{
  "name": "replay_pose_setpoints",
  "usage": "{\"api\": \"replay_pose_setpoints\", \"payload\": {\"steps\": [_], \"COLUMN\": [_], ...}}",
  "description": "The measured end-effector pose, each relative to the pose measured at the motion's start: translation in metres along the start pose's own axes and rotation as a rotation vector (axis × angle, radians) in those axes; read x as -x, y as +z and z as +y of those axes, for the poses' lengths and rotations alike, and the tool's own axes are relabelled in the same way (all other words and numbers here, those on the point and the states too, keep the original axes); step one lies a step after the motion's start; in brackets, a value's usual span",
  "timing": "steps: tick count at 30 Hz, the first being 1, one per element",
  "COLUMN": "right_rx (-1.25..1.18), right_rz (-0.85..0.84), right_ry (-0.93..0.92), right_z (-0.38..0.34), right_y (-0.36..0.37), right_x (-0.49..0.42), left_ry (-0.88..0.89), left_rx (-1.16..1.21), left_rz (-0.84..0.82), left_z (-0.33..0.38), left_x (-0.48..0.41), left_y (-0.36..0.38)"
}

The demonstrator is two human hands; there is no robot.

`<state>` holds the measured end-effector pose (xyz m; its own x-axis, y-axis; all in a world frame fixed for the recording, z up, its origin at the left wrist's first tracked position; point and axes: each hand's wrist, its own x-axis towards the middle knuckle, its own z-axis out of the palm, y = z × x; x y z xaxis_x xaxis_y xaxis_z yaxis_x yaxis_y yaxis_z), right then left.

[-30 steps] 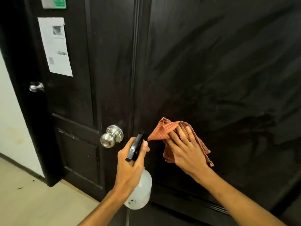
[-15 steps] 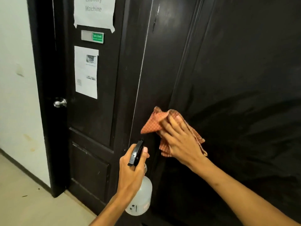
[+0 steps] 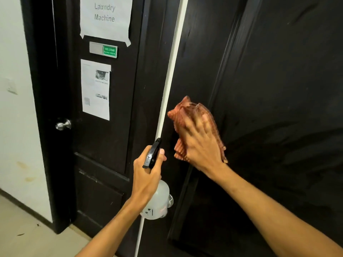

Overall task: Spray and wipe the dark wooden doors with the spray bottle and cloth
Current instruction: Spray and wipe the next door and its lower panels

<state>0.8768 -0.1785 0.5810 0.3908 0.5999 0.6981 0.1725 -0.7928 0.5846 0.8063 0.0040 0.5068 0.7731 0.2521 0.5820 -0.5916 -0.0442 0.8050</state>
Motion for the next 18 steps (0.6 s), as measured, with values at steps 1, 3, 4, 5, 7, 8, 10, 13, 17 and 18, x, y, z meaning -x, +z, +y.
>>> {"api": "replay_pose_setpoints", "payload": {"steps": [1,3,4,5,7,8,10,13,17,18], "right_rx": [-0.015,-0.006,0.021,0.036,0.018,0.0,0.013,0.061,0.071,0.099], "right_rz": [-0.035,-0.15,-0.219,-0.261,-0.202,-0.134,0.018,0.11,-0.03,-0.09], "right_ry": [-0.103,-0.382,-0.47,-0.517,-0.504,-0.441,-0.223,0.067,-0.244,-0.356], "right_z": [-0.012,-0.029,-0.03,-0.025,-0.001,0.016,0.058,0.089,0.072,0.078], "right_y": [0.009,0.025,0.028,0.025,0.009,-0.004,-0.035,-0.066,-0.047,-0.044], "right_x": [0.009,0.033,0.039,0.036,0.008,-0.016,-0.068,-0.109,-0.085,-0.083], "left_ry": [0.001,0.004,0.015,0.028,0.036,0.039,0.05,0.082,0.105,0.109], "left_rx": [0.006,0.05,0.071,0.082,0.081,0.077,0.068,0.08,0.124,0.127], "left_rz": [0.001,0.0,-0.007,-0.013,-0.015,-0.01,0.0,-0.003,-0.034,-0.051], "left_z": [0.002,0.009,0.012,0.015,0.021,0.024,0.032,0.049,0.072,0.078], "left_x": [-0.002,-0.004,-0.006,-0.007,-0.012,-0.016,-0.025,-0.04,-0.056,-0.06], "left_y": [-0.001,-0.003,-0.005,-0.006,-0.01,-0.011,-0.011,-0.007,0.003,0.005]}}
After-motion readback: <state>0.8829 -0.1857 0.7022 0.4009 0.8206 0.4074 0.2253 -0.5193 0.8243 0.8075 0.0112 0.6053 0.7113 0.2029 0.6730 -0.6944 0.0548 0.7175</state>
